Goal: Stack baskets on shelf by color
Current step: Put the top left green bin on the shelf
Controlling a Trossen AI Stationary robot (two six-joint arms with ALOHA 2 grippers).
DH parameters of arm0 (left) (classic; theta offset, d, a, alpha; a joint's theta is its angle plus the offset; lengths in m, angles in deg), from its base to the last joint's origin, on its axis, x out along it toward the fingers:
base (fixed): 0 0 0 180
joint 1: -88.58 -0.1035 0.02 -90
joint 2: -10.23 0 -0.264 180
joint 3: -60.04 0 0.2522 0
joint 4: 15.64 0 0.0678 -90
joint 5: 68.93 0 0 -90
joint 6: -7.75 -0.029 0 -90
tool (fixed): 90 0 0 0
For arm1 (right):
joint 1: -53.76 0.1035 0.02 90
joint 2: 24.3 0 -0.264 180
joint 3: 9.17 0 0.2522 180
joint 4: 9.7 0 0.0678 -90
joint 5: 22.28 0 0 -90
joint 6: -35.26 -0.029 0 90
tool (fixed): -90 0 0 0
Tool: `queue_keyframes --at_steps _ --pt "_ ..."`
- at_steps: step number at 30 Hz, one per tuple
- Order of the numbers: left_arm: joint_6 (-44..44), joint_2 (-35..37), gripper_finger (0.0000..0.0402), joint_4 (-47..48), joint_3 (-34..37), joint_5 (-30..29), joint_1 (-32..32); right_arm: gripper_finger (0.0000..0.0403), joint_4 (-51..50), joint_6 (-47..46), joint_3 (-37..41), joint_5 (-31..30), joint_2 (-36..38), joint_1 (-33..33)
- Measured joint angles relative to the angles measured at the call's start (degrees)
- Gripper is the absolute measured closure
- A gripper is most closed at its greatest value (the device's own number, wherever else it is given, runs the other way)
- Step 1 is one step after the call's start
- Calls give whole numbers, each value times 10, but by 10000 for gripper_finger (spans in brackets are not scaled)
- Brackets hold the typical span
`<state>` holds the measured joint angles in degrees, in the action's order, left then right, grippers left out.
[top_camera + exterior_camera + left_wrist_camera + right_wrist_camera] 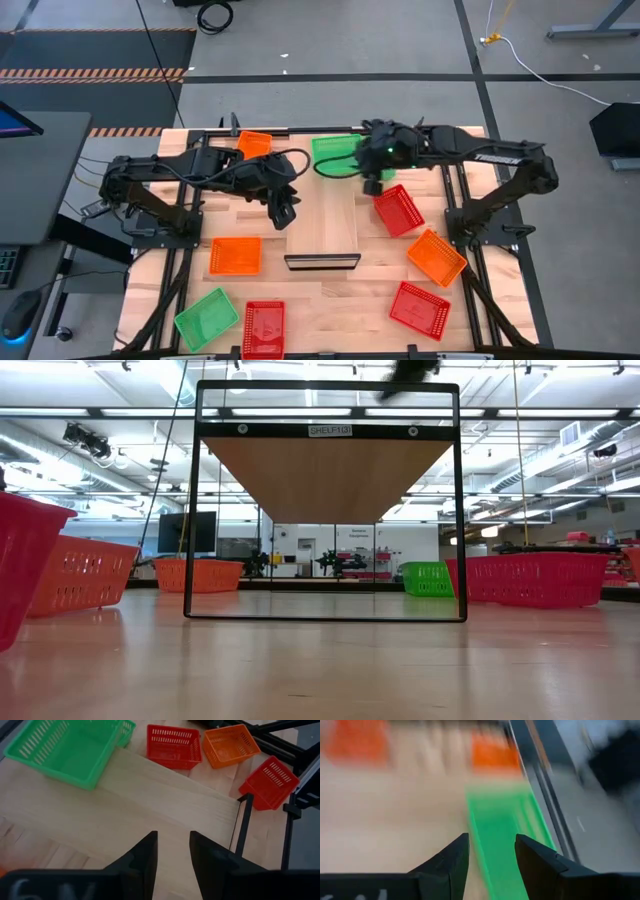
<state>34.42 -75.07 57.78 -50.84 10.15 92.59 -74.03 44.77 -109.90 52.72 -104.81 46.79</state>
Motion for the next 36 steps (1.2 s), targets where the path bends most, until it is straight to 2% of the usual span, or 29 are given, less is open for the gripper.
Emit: queue_keyframes --at_steps 2,5,8,17,29,36 --pt "-4 0 283 0 0 0 -1 238 -87 -24 11 -18 7 -14" --pt "-4 0 283 0 0 -3 -5 238 -174 -62 39 -3 17 -38" --pt "-6 0 283 -2 0 -3 -9 238 -188 -80 75 16 23 -57" --pt "-10 0 283 -15 0 -3 -8 238 -59 -65 145 44 9 -89" --pt "-3 0 283 -14 0 -2 -5 239 94 -80 147 57 -10 -122" --pt "-3 0 283 -14 0 -2 -5 239 129 -105 147 61 -10 -128"
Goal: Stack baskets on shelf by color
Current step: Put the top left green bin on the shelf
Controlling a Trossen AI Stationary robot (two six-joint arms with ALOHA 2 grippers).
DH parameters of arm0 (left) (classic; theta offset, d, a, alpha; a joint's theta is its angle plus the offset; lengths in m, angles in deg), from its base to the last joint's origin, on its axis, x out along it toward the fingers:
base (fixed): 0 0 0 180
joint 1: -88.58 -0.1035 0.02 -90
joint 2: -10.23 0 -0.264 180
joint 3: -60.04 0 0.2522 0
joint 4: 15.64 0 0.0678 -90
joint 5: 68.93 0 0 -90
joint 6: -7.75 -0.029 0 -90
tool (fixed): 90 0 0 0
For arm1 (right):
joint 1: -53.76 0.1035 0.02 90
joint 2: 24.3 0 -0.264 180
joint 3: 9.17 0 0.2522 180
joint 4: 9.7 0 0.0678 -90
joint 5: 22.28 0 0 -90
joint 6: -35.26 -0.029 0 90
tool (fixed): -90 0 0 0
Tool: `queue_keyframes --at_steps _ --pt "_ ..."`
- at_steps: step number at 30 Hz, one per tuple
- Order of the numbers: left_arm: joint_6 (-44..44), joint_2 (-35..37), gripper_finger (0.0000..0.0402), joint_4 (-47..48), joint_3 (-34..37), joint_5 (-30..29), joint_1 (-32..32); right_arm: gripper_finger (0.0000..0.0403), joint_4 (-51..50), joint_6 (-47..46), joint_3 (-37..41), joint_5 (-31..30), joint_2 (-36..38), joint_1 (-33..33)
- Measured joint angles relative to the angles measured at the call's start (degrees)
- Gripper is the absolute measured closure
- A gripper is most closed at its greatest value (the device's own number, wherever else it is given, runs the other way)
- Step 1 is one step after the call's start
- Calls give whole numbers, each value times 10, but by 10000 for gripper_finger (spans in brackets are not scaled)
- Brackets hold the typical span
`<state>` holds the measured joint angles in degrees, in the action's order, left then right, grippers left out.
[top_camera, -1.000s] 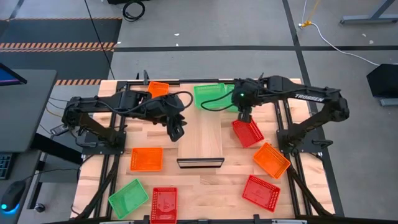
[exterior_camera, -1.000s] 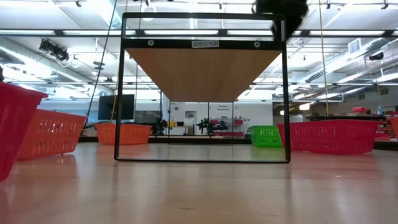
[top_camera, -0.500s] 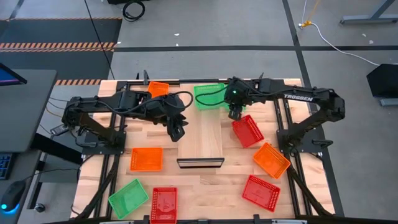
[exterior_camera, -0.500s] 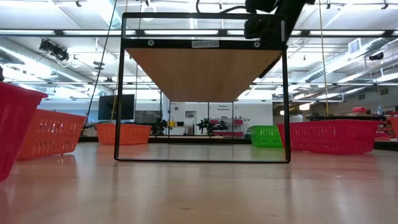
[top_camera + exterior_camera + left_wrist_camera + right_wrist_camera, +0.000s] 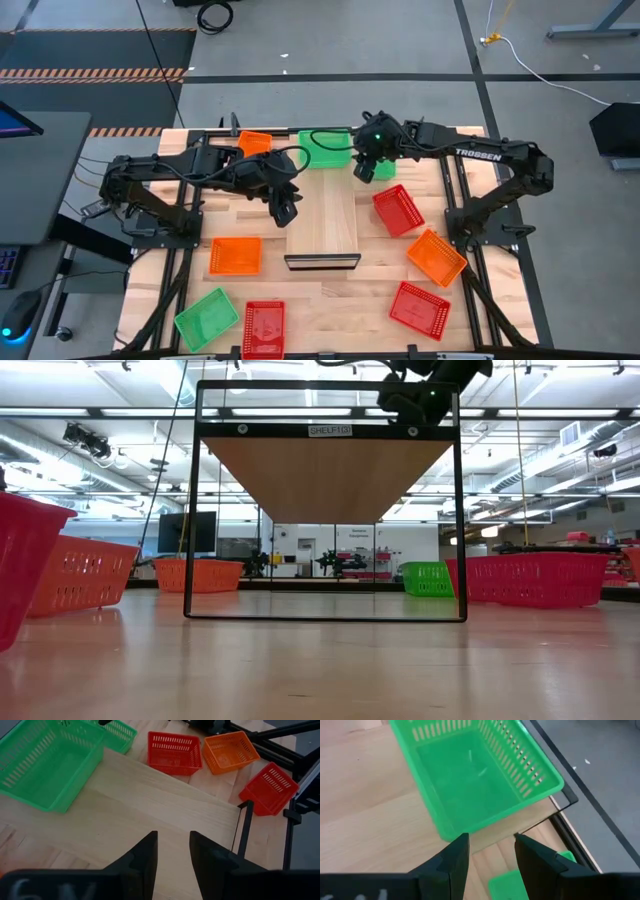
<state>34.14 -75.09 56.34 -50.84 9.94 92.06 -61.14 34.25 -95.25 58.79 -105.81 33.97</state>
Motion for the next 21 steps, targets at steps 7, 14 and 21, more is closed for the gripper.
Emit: queue_keyframes --at_steps 7,14,21 --pt "0 0 283 0 0 0 0 239 -15 4 0 2 0 0" --pt "1 0 283 0 0 0 0 239 -47 -40 11 47 -8 4" --pt "1 0 283 1 0 0 0 239 -26 -44 11 95 -10 58"
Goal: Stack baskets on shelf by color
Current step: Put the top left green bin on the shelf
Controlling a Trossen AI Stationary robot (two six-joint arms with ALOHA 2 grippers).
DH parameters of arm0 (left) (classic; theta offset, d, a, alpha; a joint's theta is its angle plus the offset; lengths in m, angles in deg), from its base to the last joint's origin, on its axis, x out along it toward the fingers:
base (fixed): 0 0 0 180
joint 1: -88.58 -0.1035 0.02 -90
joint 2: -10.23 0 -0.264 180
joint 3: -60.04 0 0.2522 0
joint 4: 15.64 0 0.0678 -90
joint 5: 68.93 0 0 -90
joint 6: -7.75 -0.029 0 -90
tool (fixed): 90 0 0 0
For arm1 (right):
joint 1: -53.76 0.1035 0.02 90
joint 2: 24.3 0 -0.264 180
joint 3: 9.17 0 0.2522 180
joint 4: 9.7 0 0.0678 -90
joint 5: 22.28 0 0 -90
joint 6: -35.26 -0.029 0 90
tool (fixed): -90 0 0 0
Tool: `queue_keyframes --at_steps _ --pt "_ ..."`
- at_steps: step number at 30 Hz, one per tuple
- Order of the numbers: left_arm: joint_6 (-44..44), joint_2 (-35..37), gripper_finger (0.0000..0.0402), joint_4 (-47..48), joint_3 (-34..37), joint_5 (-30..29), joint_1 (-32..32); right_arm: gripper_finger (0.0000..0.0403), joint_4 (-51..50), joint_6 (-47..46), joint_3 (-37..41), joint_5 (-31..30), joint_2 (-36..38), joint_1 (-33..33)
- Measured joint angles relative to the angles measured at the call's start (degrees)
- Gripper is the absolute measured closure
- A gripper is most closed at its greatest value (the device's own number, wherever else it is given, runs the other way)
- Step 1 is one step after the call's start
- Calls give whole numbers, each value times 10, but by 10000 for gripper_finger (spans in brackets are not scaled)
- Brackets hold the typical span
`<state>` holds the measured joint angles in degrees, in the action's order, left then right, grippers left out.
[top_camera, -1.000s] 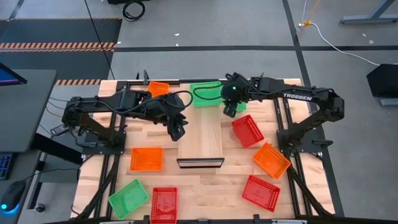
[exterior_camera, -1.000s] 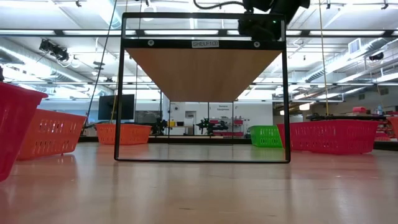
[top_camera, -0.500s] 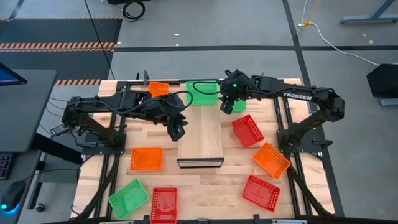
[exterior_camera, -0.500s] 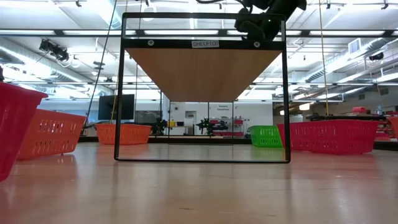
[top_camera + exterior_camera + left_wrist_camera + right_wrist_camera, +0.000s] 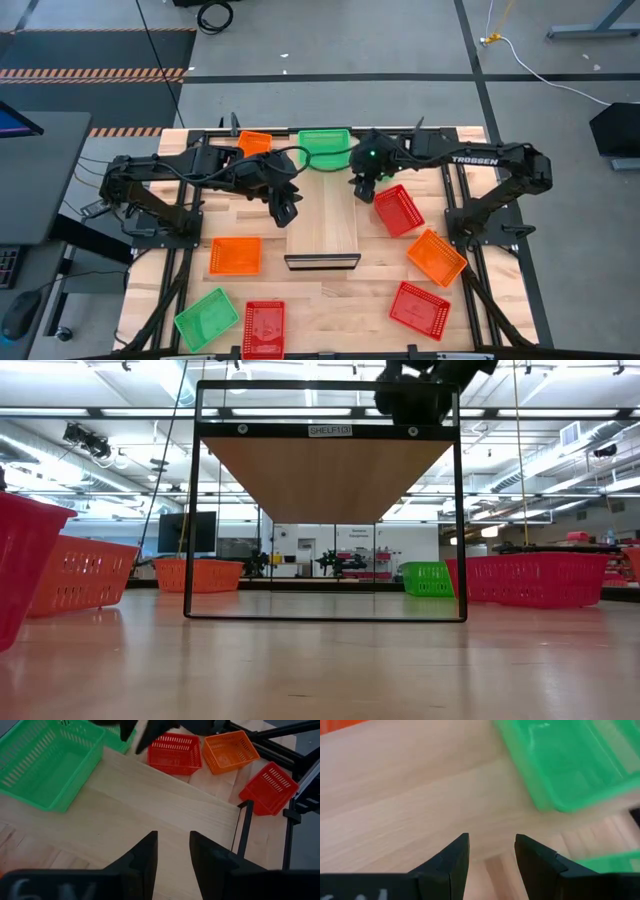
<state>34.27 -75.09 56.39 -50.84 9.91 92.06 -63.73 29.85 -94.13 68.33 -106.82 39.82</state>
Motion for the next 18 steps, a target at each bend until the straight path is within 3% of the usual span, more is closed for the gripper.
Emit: queue_keyframes --at_steps 7,18 --pt "-1 0 283 0 0 0 0 239 29 18 -1 -42 -23 15" --pt "2 0 283 5 0 0 0 239 92 -10 0 -10 -75 2"
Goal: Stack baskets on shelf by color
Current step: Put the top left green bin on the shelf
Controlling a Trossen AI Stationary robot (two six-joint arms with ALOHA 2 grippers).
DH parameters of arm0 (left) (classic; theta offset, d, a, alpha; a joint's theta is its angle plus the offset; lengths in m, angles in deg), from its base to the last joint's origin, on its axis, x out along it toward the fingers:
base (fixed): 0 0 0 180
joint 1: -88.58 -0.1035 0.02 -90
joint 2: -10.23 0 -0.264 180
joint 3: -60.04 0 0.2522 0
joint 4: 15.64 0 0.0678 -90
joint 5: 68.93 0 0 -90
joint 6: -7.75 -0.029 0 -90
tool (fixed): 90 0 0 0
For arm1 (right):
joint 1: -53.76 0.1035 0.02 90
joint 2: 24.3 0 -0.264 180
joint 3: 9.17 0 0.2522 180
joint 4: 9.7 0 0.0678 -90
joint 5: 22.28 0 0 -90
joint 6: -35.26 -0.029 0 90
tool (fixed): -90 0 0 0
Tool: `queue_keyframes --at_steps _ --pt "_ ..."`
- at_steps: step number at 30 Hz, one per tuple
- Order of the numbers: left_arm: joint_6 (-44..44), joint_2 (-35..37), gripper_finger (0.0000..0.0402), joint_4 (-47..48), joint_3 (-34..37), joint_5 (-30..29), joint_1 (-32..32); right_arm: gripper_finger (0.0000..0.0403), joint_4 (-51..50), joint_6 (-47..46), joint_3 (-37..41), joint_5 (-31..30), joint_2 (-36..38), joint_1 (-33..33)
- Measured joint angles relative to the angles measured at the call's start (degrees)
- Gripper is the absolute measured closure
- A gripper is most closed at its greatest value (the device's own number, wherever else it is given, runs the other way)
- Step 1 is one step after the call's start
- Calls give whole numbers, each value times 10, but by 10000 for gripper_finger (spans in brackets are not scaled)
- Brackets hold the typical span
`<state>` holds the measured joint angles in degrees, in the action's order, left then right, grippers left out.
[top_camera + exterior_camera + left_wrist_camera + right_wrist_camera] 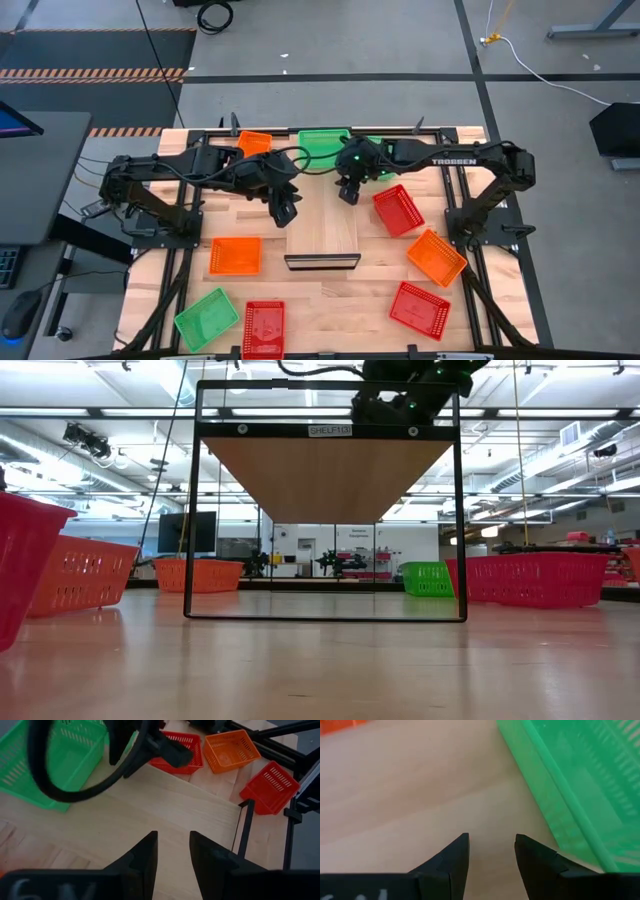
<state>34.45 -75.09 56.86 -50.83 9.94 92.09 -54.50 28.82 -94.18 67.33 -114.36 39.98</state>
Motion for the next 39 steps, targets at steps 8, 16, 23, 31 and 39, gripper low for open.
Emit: queue_keyframes --at_steps 8,16,23,31,39 --pt "1 0 283 0 0 0 3 239 32 1 0 -30 1 -8" --pt "1 0 283 0 0 0 3 239 41 2 0 -30 1 -21" --pt "1 0 283 0 0 0 3 239 97 11 0 -30 1 -26" --pt "2 0 283 0 0 0 3 239 109 17 0 -21 1 -43" --pt "2 0 283 0 0 0 3 239 108 8 0 24 1 -47"
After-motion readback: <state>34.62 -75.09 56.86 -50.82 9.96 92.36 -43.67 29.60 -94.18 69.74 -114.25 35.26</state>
